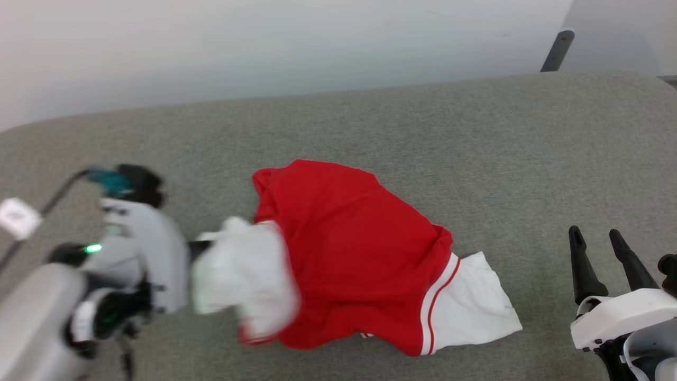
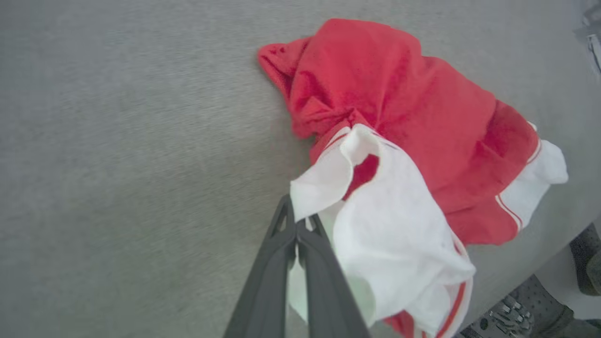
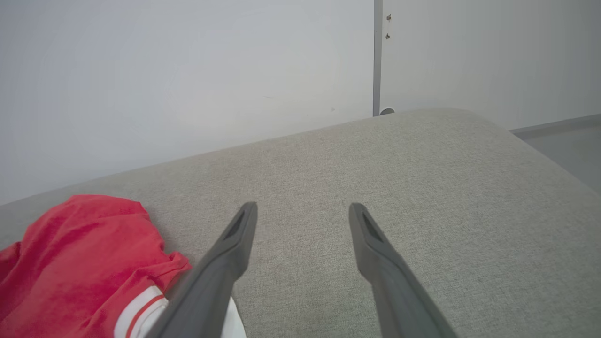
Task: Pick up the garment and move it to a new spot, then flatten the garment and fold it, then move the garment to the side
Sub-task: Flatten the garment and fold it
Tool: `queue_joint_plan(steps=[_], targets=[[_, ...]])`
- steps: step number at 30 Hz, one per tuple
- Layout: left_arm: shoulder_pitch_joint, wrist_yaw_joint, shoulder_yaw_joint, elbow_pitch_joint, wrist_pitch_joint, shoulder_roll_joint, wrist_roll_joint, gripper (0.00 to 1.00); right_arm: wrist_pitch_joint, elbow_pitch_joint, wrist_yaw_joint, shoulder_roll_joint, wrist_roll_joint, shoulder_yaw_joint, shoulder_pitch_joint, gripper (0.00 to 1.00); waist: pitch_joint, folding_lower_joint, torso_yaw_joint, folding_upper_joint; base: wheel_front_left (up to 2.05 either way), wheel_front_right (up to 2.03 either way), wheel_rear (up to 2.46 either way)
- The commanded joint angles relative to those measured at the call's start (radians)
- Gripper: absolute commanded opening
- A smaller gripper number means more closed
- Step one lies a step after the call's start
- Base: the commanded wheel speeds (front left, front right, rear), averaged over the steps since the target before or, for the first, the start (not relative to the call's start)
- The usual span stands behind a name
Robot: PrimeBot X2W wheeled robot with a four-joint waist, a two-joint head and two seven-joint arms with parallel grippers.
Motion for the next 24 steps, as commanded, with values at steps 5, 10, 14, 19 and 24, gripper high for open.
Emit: queue_joint_plan(steps=[5, 10, 14, 19, 24], targets=[[0.075, 0.035, 0.068, 0.026, -0.024, 0.106, -0.004, 0.00, 0.014, -0.014, -0.001, 0.002, -0.011, -0.005, 0.010, 1.00, 0.004, 0.0000, 0.018, 0.0000, 0.00, 0.00, 0.00], [0.101, 0.017, 0.083, 0.104, -0.065, 0.145, 0.019, 0.00, 0.029, -0.030, -0.001, 0.002, -0.022, -0.008, 0.002, 1.00, 0.016, 0.0000, 0.027, 0.0000, 0.00, 0.00, 0.00], [0.075, -0.018, 0.061, 0.191, -0.106, 0.121, 0.046, 0.00, 0.043, -0.045, -0.001, 0.002, -0.024, 0.000, -0.010, 1.00, 0.030, 0.0000, 0.026, 0.0000, 0.00, 0.00, 0.00], [0.016, -0.075, 0.026, 0.321, -0.181, 0.072, 0.100, 0.00, 0.057, -0.060, -0.001, 0.002, -0.030, 0.009, -0.023, 1.00, 0.048, 0.0000, 0.019, 0.0000, 0.00, 0.00, 0.00], [-0.047, -0.109, -0.004, 0.479, -0.243, 0.026, 0.147, 0.00, 0.065, -0.069, -0.001, 0.002, -0.037, 0.014, -0.028, 1.00, 0.061, 0.0000, 0.010, 0.0000, 0.00, 0.00, 0.00]])
